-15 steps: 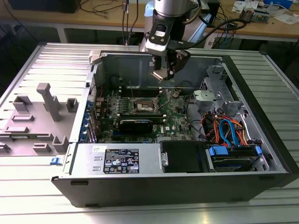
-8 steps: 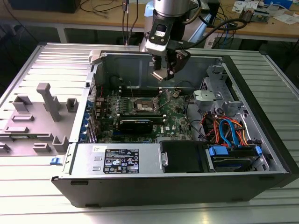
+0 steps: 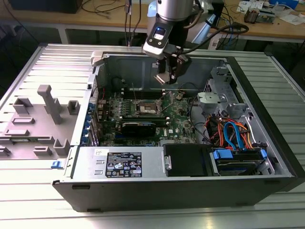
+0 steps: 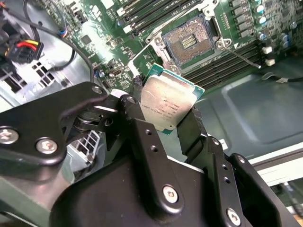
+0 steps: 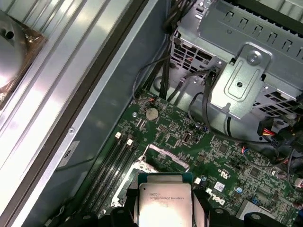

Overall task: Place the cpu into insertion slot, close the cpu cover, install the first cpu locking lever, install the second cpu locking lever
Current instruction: 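Place the cpu into insertion slot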

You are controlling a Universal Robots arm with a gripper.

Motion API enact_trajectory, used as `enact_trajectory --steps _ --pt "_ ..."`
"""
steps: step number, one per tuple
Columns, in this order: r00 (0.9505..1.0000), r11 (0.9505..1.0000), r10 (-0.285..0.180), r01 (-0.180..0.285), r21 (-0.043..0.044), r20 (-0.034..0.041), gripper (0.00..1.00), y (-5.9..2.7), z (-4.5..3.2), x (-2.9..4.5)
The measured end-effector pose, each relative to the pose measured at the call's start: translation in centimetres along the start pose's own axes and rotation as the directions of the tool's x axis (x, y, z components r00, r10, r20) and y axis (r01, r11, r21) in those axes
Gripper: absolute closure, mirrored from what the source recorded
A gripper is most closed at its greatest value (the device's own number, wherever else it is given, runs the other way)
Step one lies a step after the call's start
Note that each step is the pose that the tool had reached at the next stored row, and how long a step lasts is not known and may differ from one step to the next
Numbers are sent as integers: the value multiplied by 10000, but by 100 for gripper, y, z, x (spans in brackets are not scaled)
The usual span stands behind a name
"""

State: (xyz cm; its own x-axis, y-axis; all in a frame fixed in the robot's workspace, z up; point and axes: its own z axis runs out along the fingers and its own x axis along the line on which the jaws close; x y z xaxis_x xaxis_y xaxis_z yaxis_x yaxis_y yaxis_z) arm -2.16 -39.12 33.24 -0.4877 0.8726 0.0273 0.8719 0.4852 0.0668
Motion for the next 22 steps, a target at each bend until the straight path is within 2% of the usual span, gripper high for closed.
enact_trajectory --steps 3,17,22 --pt "9995 9995 330 -330 7 15 46 -1 11 0" --pt "9994 9994 356 -356 5 16 46 -1 12 0" --pt "9994 9994 357 -358 14 10 46 -13 57 -17"
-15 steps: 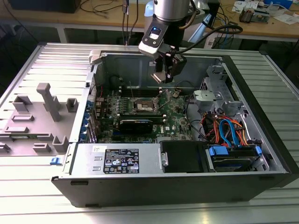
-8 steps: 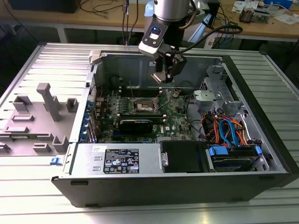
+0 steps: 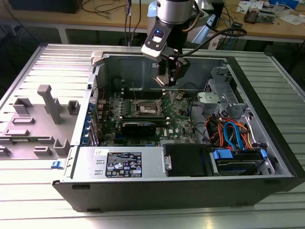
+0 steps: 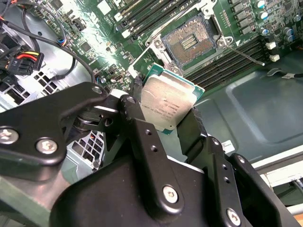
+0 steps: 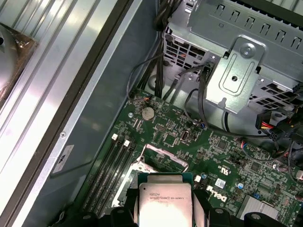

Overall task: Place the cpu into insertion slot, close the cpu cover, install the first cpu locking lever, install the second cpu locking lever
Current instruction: 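Place the cpu into insertion slot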

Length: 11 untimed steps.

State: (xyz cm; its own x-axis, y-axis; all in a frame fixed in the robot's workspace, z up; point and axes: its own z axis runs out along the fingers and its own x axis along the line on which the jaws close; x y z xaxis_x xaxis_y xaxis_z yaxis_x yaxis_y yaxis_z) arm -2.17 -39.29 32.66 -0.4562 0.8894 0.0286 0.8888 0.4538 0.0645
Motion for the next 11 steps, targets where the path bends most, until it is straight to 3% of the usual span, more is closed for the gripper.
enact_trajectory --steps 3,5,11 --pt "9999 9999 149 -149 58 50 46 -2 37 -2" --pt "9984 9984 558 -558 58 84 46 -4 74 -3" --pt "9927 9927 1203 -1204 117 95 46 -10 151 -5"
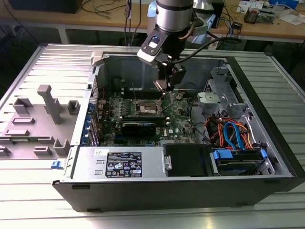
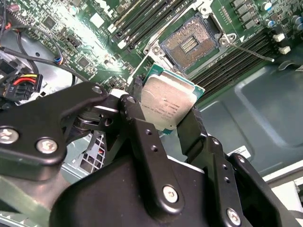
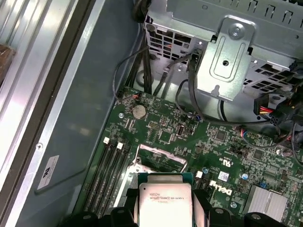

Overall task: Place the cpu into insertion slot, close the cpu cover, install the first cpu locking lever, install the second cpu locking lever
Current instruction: 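Place the cpu into insertion slot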

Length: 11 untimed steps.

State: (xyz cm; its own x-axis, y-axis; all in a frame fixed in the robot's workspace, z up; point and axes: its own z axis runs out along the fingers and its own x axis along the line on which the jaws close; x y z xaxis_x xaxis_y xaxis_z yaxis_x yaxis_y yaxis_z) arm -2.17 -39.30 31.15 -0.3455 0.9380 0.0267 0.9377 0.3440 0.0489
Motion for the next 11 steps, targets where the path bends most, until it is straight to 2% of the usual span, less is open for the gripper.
enact_trajectory --steps 2,4,5,8,11 --pt "10000 10000 2 -2 3 0 46 0 0 0" --pt "10000 9999 13 -13 127 -49 46 -1 15 -1" --pt "9999 9998 92 -91 156 -54 46 -3 30 0" --pt "9997 9995 258 -257 160 -50 46 -5 57 -1" --pt "9980 9979 635 -635 149 -31 46 -5 92 2"
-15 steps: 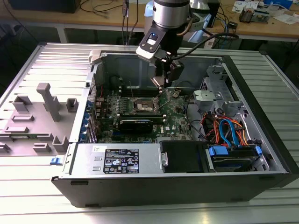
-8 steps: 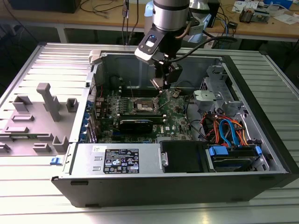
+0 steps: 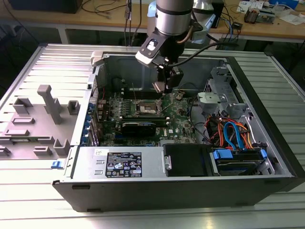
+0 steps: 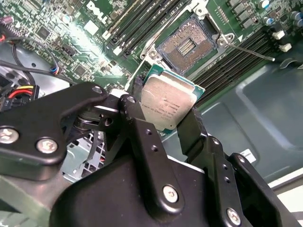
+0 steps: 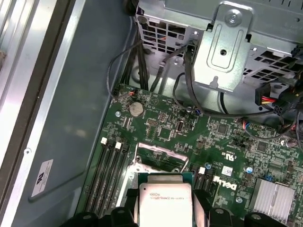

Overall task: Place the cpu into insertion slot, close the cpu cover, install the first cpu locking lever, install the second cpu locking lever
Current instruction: 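Place the cpu into insertion slot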

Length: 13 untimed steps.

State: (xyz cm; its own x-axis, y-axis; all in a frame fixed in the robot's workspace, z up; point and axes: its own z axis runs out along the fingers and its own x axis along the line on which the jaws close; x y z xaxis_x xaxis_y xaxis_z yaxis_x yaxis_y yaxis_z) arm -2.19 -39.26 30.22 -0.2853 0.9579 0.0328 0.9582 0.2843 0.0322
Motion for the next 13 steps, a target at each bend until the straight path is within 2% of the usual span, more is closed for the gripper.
enact_trajectory --steps 6,13 --pt "9985 9985 545 -545 -19 17 46 -2 46 0" --pt "9905 9905 1371 -1371 -25 38 46 -4 125 1"
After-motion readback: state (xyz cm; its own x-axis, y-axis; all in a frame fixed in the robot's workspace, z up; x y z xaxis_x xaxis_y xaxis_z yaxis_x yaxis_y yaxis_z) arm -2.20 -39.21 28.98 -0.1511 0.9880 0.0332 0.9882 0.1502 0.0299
